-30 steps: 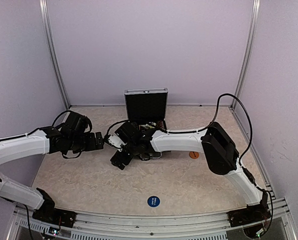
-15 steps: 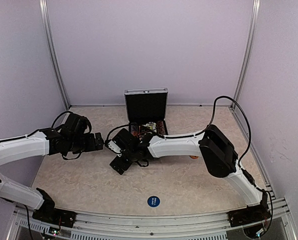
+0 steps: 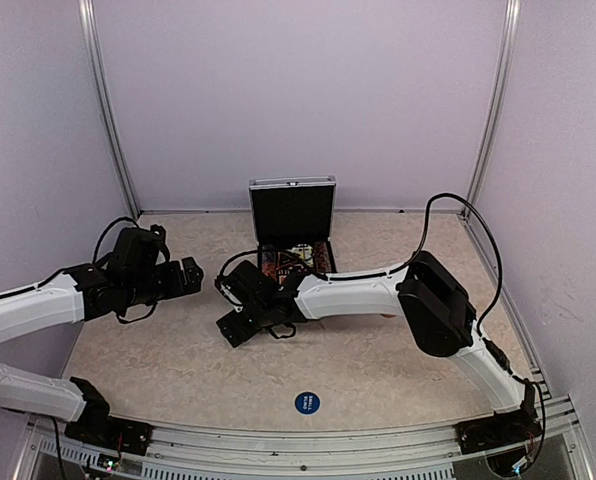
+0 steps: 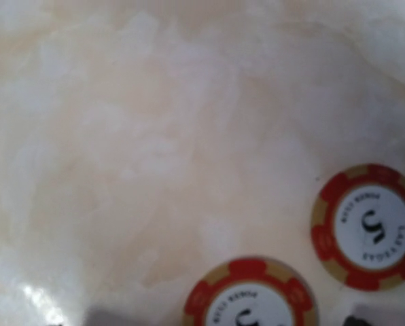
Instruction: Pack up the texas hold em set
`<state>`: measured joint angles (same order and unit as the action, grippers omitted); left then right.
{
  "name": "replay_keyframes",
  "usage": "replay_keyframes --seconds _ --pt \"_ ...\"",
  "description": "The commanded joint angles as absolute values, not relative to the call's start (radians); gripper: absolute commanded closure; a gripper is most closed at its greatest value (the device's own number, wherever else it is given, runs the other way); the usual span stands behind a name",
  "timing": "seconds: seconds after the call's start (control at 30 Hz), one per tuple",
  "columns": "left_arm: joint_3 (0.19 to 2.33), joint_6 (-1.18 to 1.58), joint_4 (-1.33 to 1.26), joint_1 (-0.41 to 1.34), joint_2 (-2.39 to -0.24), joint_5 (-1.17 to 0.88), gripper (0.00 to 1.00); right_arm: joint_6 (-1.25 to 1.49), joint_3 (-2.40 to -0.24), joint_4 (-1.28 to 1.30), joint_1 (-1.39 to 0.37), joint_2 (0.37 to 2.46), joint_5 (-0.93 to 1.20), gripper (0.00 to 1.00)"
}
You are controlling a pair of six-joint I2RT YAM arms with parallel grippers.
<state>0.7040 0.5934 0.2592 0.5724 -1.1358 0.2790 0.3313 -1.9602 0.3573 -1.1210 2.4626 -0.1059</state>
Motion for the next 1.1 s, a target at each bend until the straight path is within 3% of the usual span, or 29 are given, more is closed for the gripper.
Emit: replay_keyframes --seconds 0.0,0.2,0.4,0.5,0.93,1.07 --pt "0.685 0.580 0.218 0.567 -1.088 0.300 0.01 0.412 -1.944 0.430 -1.123 2.486 -0.098 0.14" --pt "0.682 0.584 0.215 0.567 -1.084 0.296 0.01 0.409 -1.937 0.449 -1.124 2.492 -0.125 0.27" --pt "0.672 0.590 0.218 0.568 -1.067 0.300 0.02 0.398 -1.922 0.457 -1.123 2.512 -0.152 0.28" --pt "0.669 0.596 0.218 0.569 -1.063 0.301 0.02 0.396 -1.903 0.448 -1.124 2.515 -0.163 0.35" --pt "0.653 0.612 0.212 0.569 -1.066 0.300 0.02 0.377 -1.892 0.451 -1.124 2.545 -0.175 0.37" --pt "0.643 0.616 0.203 0.569 -1.069 0.297 0.02 0.372 -1.884 0.447 -1.127 2.555 -0.174 0.44"
